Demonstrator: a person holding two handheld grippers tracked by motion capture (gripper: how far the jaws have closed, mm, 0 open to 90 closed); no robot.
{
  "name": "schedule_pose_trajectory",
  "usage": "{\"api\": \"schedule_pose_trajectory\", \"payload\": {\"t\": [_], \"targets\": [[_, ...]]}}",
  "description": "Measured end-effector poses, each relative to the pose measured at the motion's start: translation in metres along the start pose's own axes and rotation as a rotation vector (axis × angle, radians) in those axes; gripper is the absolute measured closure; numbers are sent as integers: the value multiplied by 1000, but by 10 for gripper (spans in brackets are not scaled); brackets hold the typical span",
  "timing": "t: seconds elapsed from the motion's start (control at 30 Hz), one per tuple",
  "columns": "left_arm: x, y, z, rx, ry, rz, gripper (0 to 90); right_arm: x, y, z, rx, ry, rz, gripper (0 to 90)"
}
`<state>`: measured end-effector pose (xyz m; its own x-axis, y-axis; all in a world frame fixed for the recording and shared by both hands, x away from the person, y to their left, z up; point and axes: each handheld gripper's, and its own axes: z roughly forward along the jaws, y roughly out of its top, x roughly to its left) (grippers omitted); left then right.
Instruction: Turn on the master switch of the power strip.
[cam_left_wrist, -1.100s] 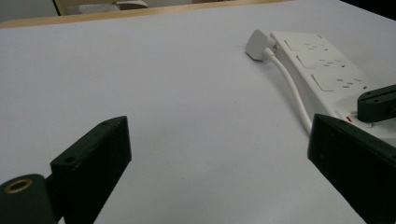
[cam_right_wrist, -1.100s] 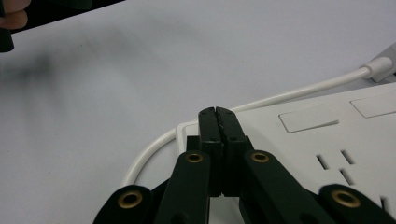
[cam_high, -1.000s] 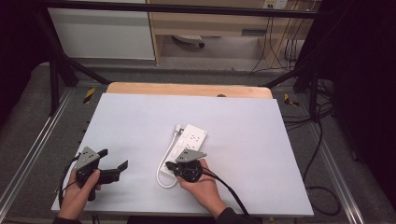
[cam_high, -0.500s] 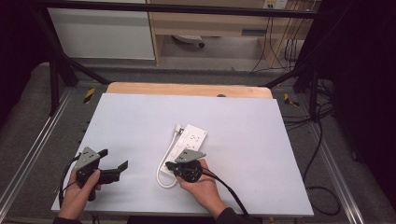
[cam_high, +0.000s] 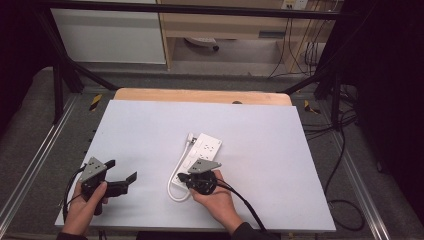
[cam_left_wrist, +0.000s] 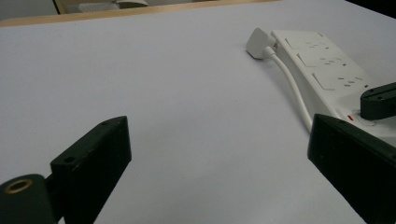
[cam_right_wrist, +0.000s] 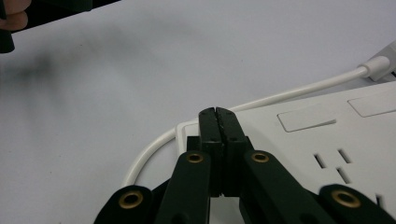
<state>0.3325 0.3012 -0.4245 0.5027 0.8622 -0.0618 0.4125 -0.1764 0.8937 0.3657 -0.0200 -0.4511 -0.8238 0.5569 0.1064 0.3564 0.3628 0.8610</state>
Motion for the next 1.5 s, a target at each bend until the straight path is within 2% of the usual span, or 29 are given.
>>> {"api": "schedule_pose_trajectory", "payload": {"t": [0.3, 1.5], "targets": [[0, 0, 0, 1, 0, 1, 61, 1, 1, -2, -22, 2, 8, 900], [0, 0, 0, -3, 0, -3, 61, -2, 3, -4, -33, 15, 39, 900]]}}
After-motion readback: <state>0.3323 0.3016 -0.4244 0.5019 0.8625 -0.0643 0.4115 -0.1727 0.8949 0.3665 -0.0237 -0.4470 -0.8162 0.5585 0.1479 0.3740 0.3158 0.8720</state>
